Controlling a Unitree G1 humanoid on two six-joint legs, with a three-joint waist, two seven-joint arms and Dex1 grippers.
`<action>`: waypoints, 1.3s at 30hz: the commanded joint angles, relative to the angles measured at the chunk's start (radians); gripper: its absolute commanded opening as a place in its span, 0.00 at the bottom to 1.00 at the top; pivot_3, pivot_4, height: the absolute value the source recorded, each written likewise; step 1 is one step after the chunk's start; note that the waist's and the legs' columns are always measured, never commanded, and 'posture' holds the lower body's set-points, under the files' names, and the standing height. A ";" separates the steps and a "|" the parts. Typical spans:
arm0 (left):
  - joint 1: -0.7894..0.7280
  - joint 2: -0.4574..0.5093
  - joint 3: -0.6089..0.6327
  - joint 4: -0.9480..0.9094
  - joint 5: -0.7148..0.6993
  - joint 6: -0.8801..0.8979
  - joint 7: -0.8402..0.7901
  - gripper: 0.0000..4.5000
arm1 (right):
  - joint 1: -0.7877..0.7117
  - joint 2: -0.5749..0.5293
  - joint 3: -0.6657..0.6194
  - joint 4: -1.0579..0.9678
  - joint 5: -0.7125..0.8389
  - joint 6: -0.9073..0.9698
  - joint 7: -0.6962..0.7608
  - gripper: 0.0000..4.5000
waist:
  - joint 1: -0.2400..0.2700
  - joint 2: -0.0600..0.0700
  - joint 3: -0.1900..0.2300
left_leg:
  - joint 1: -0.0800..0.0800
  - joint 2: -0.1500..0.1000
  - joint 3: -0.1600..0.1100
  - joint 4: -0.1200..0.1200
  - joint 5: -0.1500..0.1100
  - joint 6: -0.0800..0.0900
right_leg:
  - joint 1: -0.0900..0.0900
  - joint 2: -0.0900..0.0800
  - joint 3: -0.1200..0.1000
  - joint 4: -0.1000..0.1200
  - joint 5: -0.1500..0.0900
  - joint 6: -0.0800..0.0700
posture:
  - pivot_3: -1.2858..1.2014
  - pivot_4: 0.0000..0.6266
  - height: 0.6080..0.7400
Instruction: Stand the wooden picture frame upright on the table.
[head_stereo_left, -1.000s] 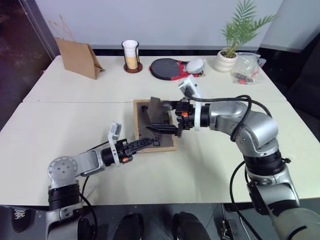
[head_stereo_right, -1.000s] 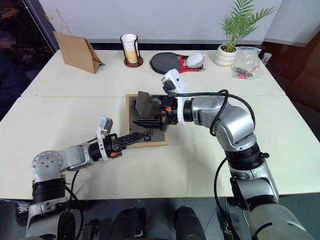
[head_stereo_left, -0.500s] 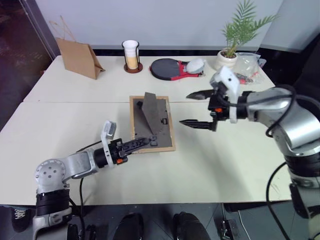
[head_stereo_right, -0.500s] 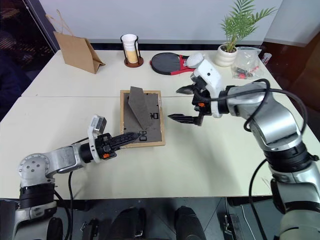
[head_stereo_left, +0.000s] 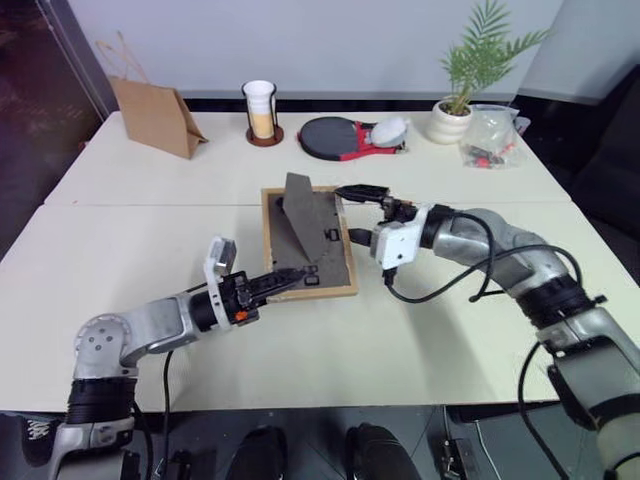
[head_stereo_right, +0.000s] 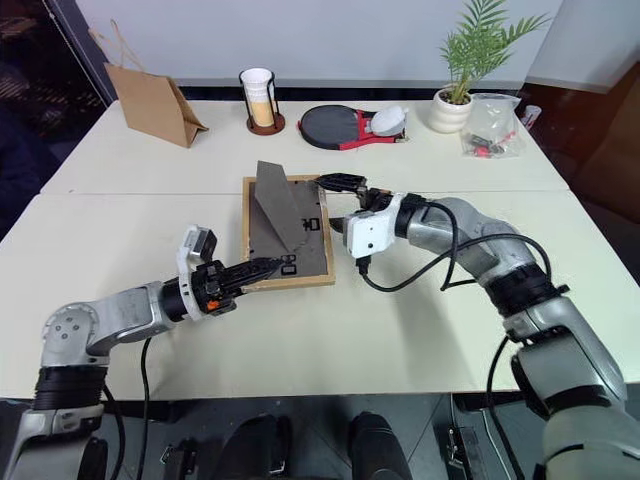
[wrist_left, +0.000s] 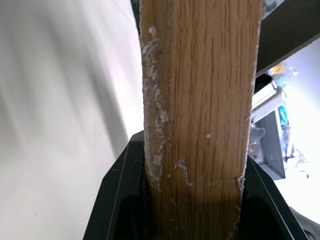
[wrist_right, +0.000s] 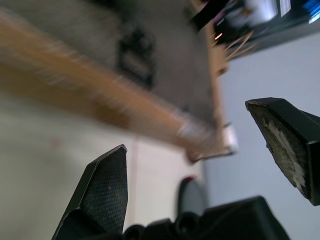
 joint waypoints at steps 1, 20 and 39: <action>0.014 0.009 -0.006 -0.049 -0.046 -0.026 -0.009 0.24 | -0.061 0.028 0.017 0.068 -0.111 -0.052 -0.154 0.99 | 0.001 0.000 0.000 | 0.000 0.000 0.000 0.000 0.000 0.000 | 0.000 0.000 0.000 0.000 0.000 0.000 | 0.52 0.24 1.00; 0.042 0.124 -0.030 -0.135 0.162 -0.084 -0.118 0.52 | -0.113 0.072 0.032 0.179 -0.077 -0.114 -0.220 0.24 | -0.001 0.000 0.000 | 0.002 0.000 0.000 0.000 0.000 0.000 | 0.002 0.000 0.000 0.001 0.000 0.000 | 0.52 0.24 1.00; 0.035 0.451 -0.055 -0.170 1.224 -0.674 -0.792 0.99 | -0.107 0.194 -0.184 0.233 1.160 1.173 1.246 0.24 | 0.004 0.009 0.007 | 0.011 0.004 0.000 -0.003 -0.004 0.007 | 0.012 0.004 -0.001 0.000 0.000 -0.001 | 0.52 0.24 1.00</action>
